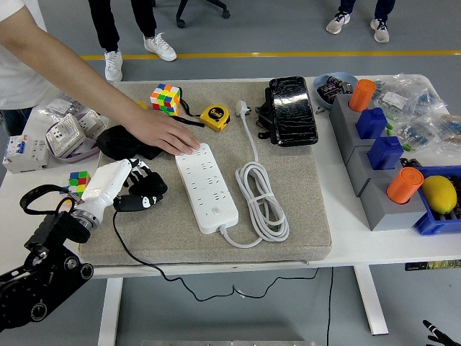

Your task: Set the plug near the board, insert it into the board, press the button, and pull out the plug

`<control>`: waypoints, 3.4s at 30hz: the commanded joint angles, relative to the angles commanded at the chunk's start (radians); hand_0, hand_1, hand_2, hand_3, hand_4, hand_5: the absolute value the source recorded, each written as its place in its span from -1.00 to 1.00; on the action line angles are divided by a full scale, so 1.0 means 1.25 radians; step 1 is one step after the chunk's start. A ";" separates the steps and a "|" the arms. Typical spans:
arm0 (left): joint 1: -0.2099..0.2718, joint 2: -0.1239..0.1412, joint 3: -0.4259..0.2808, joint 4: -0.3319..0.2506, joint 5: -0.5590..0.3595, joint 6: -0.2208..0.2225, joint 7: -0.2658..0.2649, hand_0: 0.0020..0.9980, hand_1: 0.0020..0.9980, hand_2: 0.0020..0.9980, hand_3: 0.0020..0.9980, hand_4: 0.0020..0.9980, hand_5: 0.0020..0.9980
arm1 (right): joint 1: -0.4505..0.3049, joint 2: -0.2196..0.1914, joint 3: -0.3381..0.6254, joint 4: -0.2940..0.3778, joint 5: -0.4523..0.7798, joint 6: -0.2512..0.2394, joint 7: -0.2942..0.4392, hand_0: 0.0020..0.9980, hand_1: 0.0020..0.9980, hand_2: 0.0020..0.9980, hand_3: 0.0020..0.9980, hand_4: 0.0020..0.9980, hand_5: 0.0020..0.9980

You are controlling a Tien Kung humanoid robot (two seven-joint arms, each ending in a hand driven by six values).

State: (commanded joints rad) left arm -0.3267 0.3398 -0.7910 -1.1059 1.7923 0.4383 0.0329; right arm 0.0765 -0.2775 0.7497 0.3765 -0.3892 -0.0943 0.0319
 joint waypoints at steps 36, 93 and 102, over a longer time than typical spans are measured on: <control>0.042 0.005 -0.066 -0.011 -0.122 -0.014 -0.121 0.42 0.66 0.70 0.62 1.00 0.57 | 0.002 0.000 0.000 -0.001 0.000 0.000 0.000 0.15 0.28 0.20 0.10 0.91 0.05; 0.127 0.012 -0.332 -0.053 -0.890 0.005 -0.438 -0.39 -0.19 -0.05 0.06 0.59 -0.36 | 0.044 0.008 -0.102 -0.035 0.067 0.001 0.001 0.14 0.28 0.20 0.10 0.90 0.06; 0.133 0.008 -0.351 -0.068 -0.879 -0.002 -0.419 -0.39 -0.19 -0.05 0.06 0.59 -0.37 | 0.041 0.007 -0.111 -0.045 0.083 0.003 -0.002 0.14 0.28 0.21 0.10 0.89 0.06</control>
State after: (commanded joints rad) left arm -0.1609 0.3495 -1.2299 -1.1911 0.6941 0.4360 -0.4905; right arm 0.1278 -0.2681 0.6104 0.3202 -0.2858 -0.0908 0.0294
